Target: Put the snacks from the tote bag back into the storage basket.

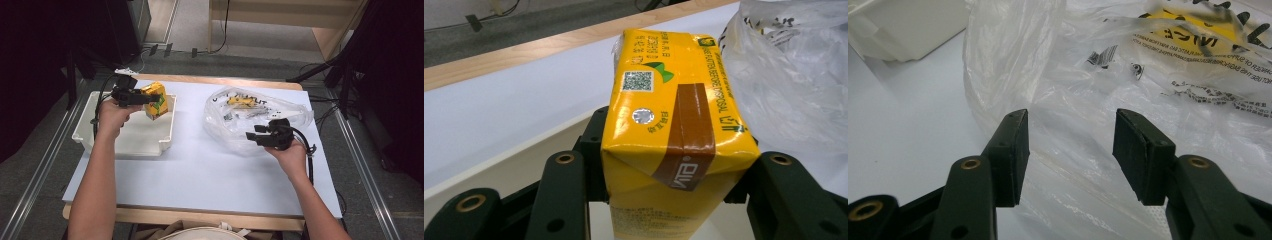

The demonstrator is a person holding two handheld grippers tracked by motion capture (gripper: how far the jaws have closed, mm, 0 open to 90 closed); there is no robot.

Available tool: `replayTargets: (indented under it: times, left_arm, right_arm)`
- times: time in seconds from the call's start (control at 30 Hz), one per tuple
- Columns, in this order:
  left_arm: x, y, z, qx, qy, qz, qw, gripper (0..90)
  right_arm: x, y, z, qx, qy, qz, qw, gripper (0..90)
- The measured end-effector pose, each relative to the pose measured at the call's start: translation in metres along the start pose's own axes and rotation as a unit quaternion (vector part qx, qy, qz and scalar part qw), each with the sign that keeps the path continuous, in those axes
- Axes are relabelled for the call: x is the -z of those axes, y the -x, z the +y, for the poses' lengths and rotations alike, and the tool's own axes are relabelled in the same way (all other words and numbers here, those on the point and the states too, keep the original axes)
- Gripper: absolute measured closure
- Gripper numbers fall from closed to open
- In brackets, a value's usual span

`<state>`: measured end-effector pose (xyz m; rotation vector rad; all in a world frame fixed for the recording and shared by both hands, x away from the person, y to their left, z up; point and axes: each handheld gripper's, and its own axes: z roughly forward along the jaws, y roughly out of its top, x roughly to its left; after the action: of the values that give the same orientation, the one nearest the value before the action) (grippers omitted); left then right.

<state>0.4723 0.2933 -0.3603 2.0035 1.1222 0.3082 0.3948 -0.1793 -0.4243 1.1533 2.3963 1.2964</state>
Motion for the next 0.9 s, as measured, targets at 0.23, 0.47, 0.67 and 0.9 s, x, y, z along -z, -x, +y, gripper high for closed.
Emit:
replayTargets:
  times: [0.23,0.47,0.67,0.9]
  left_arm:
    - [-0.009,-0.003,-0.006,0.005,-0.008,0.007,0.9999,52.7]
    - [-0.019,-0.001,-0.010,-0.005,-0.009,0.010,0.9999,52.7]
    - [-0.029,0.002,-0.013,-0.016,-0.006,0.014,0.9998,52.6]
    - [-0.039,0.002,-0.020,-0.034,-0.018,0.014,0.9992,52.5]
  right_arm:
    - [0.000,0.000,0.000,-0.002,-0.003,0.000,1.0000,49.7]
    - [-0.001,0.000,0.000,-0.003,-0.003,0.000,1.0000,49.7]
    - [-0.001,0.000,0.000,-0.003,-0.003,0.000,1.0000,49.7]
    - [0.000,0.001,0.000,-0.003,-0.003,0.000,1.0000,49.7]
